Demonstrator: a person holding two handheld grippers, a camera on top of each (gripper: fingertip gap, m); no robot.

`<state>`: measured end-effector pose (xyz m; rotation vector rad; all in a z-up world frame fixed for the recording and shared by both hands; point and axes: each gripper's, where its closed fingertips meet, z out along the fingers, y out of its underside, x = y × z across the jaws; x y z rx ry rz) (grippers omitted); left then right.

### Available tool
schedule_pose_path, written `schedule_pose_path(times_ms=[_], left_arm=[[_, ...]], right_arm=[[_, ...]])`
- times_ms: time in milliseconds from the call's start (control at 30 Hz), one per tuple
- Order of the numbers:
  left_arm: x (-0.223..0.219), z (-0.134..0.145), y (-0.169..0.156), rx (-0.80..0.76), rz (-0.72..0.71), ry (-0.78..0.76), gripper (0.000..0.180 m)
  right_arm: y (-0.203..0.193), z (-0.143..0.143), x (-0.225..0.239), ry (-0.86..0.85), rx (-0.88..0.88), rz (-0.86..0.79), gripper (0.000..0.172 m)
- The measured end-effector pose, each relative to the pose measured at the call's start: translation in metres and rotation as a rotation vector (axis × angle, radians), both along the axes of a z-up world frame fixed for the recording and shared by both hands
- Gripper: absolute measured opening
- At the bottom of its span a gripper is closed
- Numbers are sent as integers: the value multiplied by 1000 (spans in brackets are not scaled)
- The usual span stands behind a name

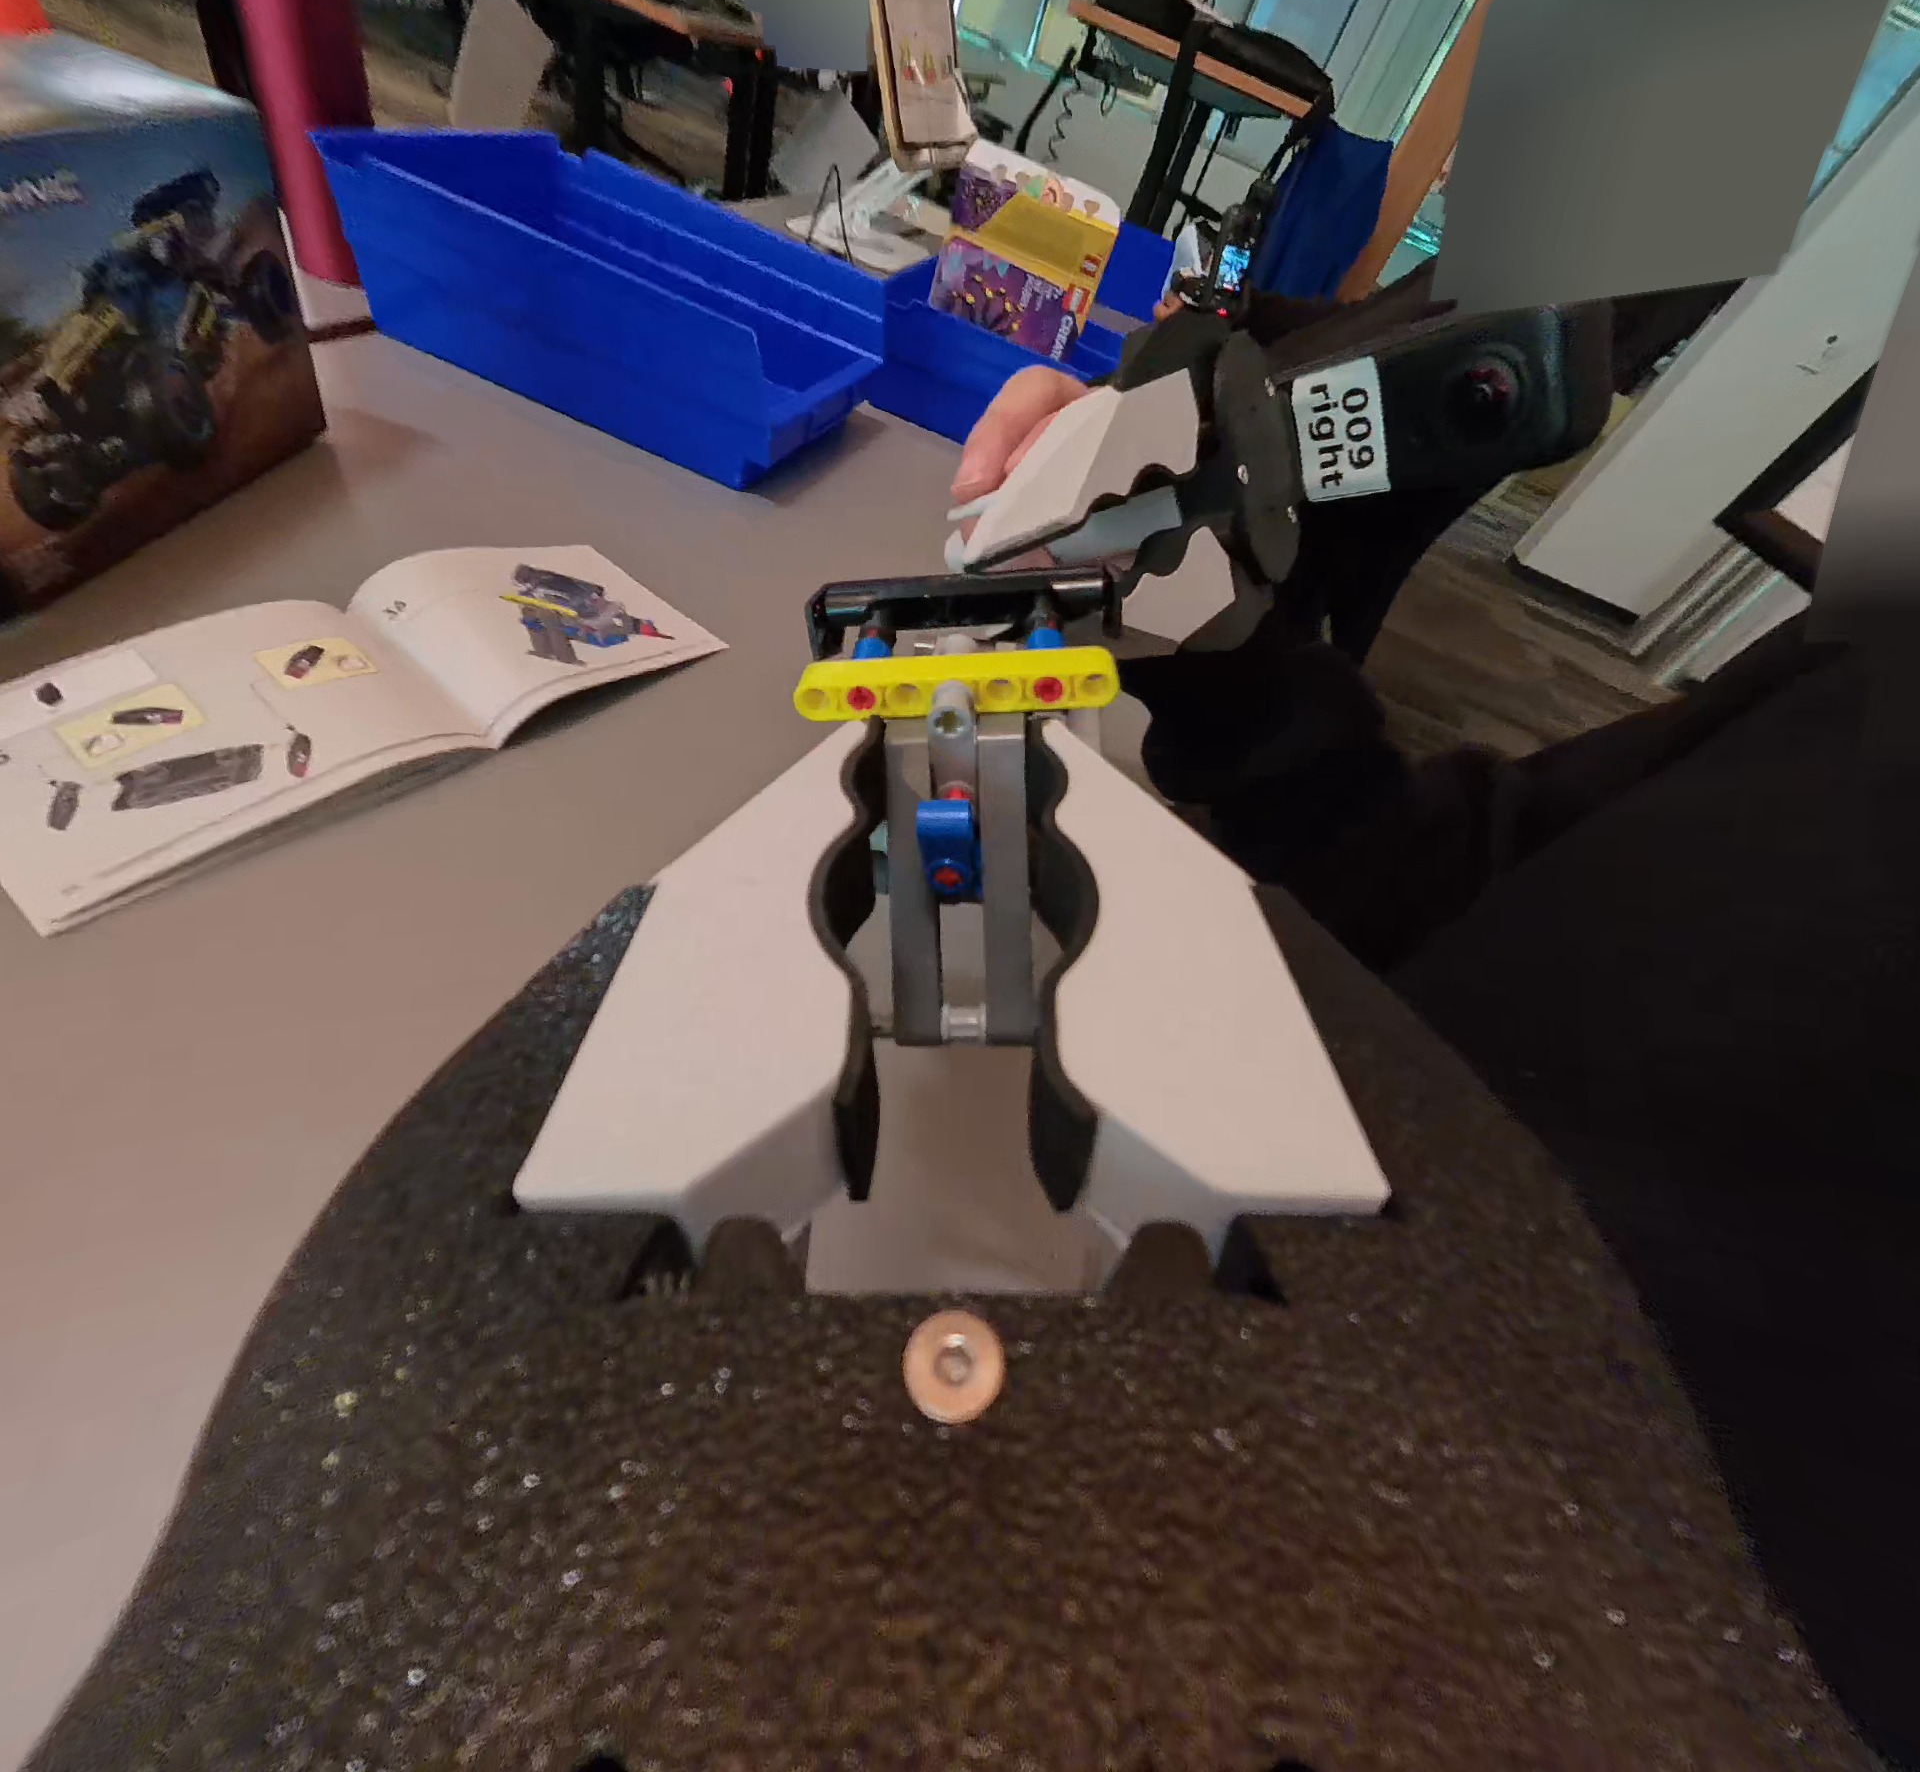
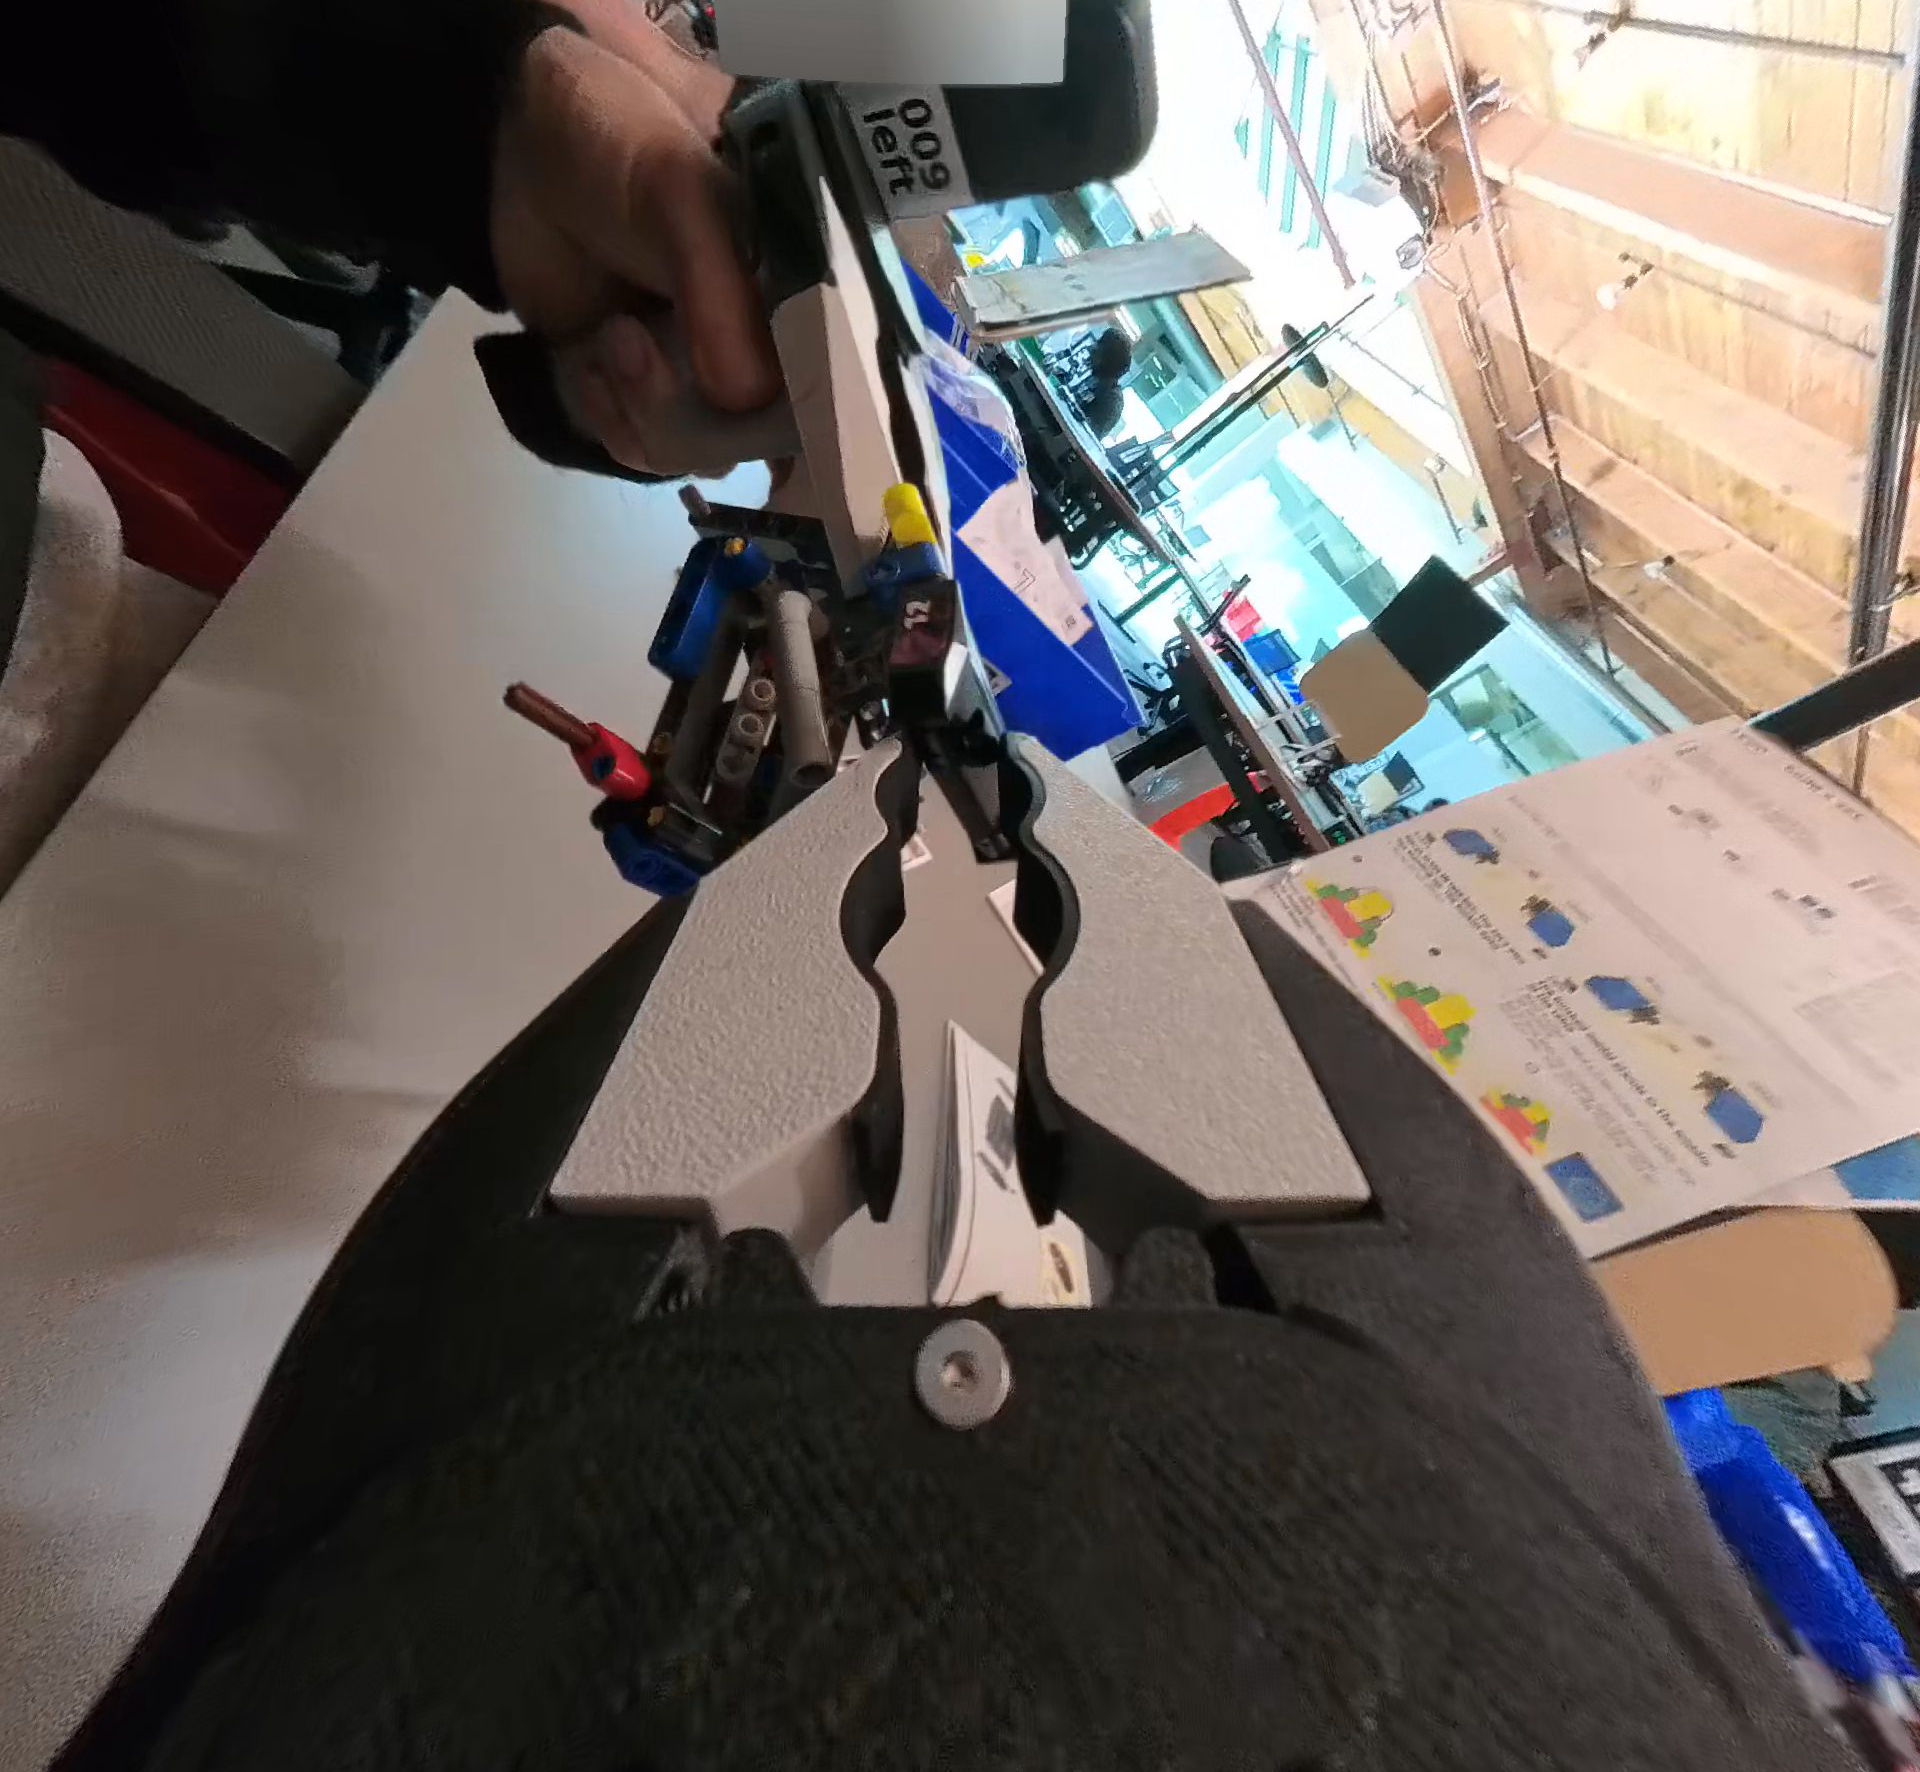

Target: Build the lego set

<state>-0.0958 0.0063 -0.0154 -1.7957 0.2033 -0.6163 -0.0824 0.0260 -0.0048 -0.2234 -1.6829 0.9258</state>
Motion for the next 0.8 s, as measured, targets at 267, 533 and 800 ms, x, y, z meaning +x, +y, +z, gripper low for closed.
schedule_pose_path(times_ms=[267,533,800], left_arm=[[-11,-10,23,24,14,-56,23],[-28,-6,56,129,182,267,23],[-34,11,85,285,308,500,23]], right_arm=[[36,-9,4,-30,-103,-59,12],[80,-21,17,-261,-499,-91,51],[74,-15,-9,-288,-659,-123,62]])
